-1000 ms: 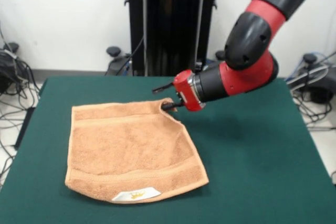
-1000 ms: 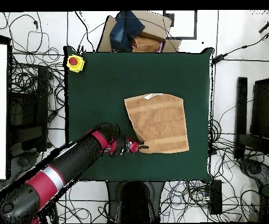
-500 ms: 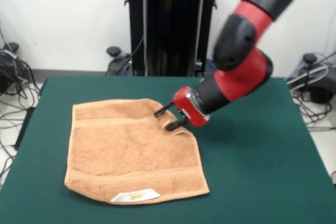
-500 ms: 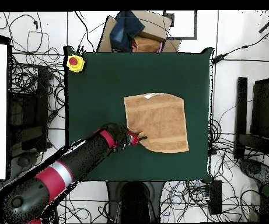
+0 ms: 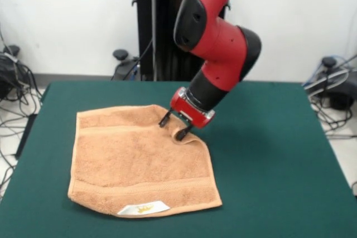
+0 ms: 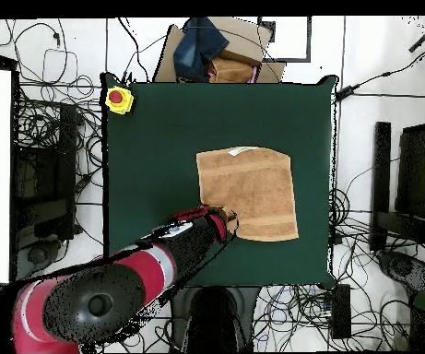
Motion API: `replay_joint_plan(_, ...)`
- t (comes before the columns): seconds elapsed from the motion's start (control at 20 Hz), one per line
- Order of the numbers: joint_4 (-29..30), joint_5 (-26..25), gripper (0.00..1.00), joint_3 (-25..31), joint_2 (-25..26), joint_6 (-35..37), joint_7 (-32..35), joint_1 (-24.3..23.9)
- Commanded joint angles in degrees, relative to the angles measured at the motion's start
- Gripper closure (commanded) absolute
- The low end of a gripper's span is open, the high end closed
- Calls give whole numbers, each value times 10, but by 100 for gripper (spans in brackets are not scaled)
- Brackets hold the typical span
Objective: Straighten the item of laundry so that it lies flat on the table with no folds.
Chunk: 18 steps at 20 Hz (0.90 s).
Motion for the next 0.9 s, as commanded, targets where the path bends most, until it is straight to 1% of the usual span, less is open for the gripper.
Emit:
replay_joint_plan(0.05,10,-24,0,139,-47,-40,31,-3)
replay_joint_plan(0.3,22,-45,0,155,-60,-42,29,-16)
replay_joint_plan(0.6,42,-70,0,153,-69,-35,26,-22)
replay_joint_plan(0.8,53,-87,0,136,-66,-29,25,-18)
replay_joint_plan(0.9,72,-96,0,121,-75,-20,25,-12)
